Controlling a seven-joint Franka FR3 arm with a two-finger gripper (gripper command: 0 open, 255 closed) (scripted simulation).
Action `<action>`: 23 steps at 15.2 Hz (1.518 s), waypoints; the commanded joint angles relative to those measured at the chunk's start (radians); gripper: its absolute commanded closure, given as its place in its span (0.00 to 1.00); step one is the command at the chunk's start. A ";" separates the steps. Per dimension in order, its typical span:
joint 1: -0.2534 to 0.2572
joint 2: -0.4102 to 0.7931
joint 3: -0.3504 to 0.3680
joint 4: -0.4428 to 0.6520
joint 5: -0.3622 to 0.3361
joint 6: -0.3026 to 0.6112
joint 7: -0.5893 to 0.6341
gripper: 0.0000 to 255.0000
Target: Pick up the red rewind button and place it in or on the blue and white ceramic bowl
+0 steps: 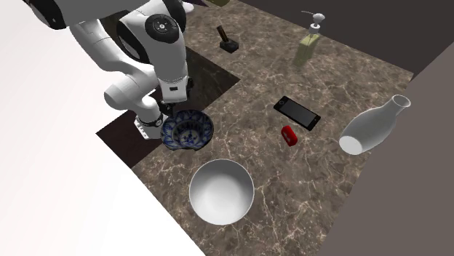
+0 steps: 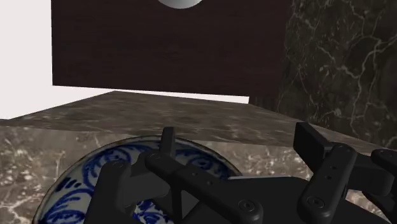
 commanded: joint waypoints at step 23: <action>0.116 0.766 0.078 0.596 -0.072 0.324 -0.269 0.00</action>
